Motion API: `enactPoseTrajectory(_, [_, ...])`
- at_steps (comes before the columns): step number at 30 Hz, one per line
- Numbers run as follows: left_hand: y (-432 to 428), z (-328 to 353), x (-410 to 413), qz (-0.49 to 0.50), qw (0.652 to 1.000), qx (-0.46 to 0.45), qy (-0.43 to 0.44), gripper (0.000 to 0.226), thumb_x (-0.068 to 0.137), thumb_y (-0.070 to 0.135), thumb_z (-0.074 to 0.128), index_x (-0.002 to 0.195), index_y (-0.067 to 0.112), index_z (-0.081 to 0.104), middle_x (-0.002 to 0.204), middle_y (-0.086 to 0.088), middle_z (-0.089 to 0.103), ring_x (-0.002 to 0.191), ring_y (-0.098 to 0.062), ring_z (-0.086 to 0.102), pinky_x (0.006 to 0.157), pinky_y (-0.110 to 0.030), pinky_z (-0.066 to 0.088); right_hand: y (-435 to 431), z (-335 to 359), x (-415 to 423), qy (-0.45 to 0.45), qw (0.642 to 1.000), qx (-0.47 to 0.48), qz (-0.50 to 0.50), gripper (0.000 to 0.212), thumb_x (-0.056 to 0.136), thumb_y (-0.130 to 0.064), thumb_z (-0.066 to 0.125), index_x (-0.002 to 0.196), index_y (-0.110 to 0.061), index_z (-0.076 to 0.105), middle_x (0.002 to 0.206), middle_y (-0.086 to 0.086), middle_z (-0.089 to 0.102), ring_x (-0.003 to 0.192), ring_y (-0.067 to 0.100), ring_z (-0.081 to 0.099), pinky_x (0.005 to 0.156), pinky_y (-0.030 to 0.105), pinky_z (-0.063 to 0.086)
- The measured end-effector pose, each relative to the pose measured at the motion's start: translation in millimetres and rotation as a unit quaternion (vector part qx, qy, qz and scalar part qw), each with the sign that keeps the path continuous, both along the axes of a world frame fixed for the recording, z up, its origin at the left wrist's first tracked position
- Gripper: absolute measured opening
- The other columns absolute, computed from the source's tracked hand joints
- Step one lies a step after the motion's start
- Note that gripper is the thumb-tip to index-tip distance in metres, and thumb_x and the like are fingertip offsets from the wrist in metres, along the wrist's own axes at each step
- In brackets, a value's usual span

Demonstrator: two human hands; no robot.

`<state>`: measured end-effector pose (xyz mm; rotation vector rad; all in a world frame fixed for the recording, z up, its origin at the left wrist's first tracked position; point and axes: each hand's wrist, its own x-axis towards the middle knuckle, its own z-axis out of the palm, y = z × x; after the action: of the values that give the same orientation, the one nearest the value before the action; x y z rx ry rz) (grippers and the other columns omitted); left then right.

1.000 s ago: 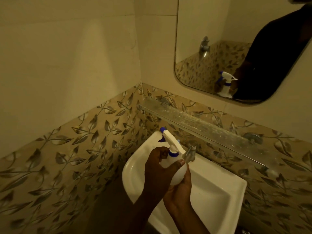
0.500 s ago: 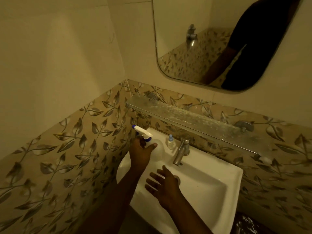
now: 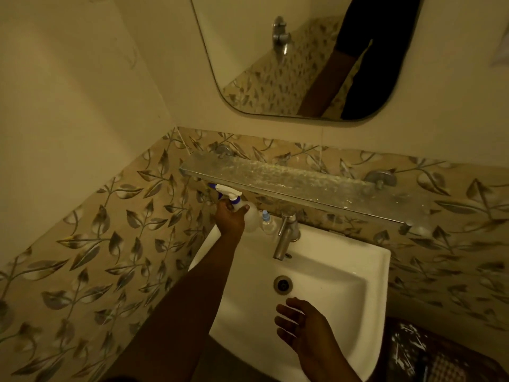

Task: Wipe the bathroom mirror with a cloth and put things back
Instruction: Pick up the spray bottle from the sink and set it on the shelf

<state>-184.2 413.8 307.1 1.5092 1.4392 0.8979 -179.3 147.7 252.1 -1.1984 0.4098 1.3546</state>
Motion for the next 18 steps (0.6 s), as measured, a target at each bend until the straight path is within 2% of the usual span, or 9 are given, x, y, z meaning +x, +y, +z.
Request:
enactPoseTrajectory(2, [-3,-4,2,-0.009,1.0,0.0,0.011,0.052,0.088,0.001,0.082,0.132,-0.014,0.058,0.131,-0.026,0.065,0.124,-0.036,0.061,0.109,-0.046,0.045,-4,-4,3,-0.004,1.0,-0.007,-0.007,0.027,0.11,-0.024,0.06,0.12,-0.001,0.072,0.111,0.022,0.079,0.101,0.041,0.073,0.08,0.045,0.057])
enactPoseTrajectory(4, [-5,-6,4,-0.012,1.0,0.004,0.021,0.05,0.089,0.003,0.081,0.131,-0.013,0.059,0.131,-0.03,0.064,0.124,-0.041,0.06,0.105,-0.043,0.044,-7,-5,5,-0.006,1.0,-0.008,-0.019,0.027,0.109,-0.024,0.06,0.119,-0.002,0.073,0.111,0.022,0.079,0.103,0.042,0.072,0.082,0.046,0.055])
enactPoseTrajectory(12, [-8,-7,5,-0.013,0.999,0.015,0.036,0.05,0.09,0.004,0.081,0.131,-0.013,0.059,0.13,-0.031,0.064,0.124,-0.043,0.06,0.105,-0.045,0.045,-18,-4,5,-0.034,0.998,-0.004,-0.045,0.025,0.108,-0.022,0.061,0.119,-0.004,0.074,0.111,0.022,0.08,0.101,0.042,0.073,0.08,0.044,0.057])
enactPoseTrajectory(18, [-8,-5,2,-0.034,0.998,0.013,0.054,0.053,0.09,0.005,0.08,0.135,-0.011,0.056,0.137,-0.028,0.063,0.129,-0.04,0.059,0.108,-0.043,0.044,-22,-4,3,-0.036,0.998,-0.008,-0.051,0.024,0.107,-0.022,0.063,0.118,-0.005,0.075,0.11,0.022,0.081,0.104,0.043,0.074,0.08,0.044,0.057])
